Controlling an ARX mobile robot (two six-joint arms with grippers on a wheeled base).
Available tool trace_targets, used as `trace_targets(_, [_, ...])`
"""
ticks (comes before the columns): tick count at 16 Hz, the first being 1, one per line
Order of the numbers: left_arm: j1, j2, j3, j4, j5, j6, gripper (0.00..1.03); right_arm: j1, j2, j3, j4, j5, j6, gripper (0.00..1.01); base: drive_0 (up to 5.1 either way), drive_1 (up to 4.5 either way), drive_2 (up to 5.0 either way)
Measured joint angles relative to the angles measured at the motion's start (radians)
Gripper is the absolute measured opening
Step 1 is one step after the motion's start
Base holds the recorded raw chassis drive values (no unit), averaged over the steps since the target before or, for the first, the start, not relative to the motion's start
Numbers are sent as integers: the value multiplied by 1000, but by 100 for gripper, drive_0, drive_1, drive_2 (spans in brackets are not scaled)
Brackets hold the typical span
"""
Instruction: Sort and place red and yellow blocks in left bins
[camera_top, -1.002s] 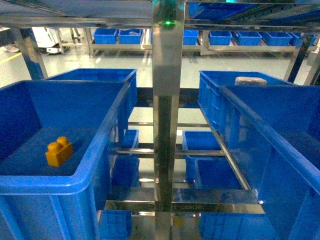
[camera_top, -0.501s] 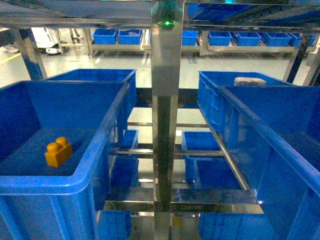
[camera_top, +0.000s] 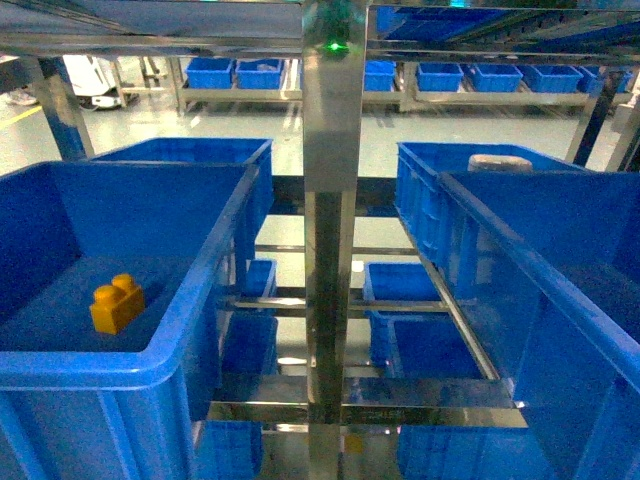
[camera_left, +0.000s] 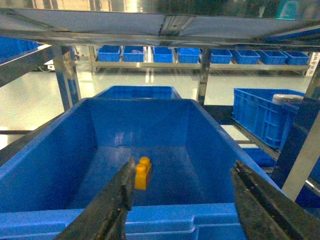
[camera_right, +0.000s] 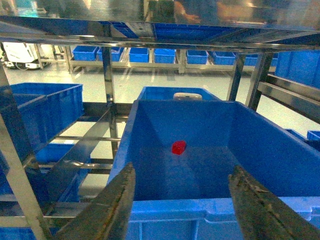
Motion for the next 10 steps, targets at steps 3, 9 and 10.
trace_targets(3, [0, 0, 0, 0, 0, 0, 97, 0, 0, 0, 0, 0, 0, 96, 0, 0, 0])
trace_targets(9, [0, 0, 0, 0, 0, 1, 98, 0, 0, 0, 0, 0, 0, 98, 0, 0, 0])
trace_targets(10, [0, 0, 0, 0, 0, 1, 98, 0, 0, 0, 0, 0, 0, 98, 0, 0, 0])
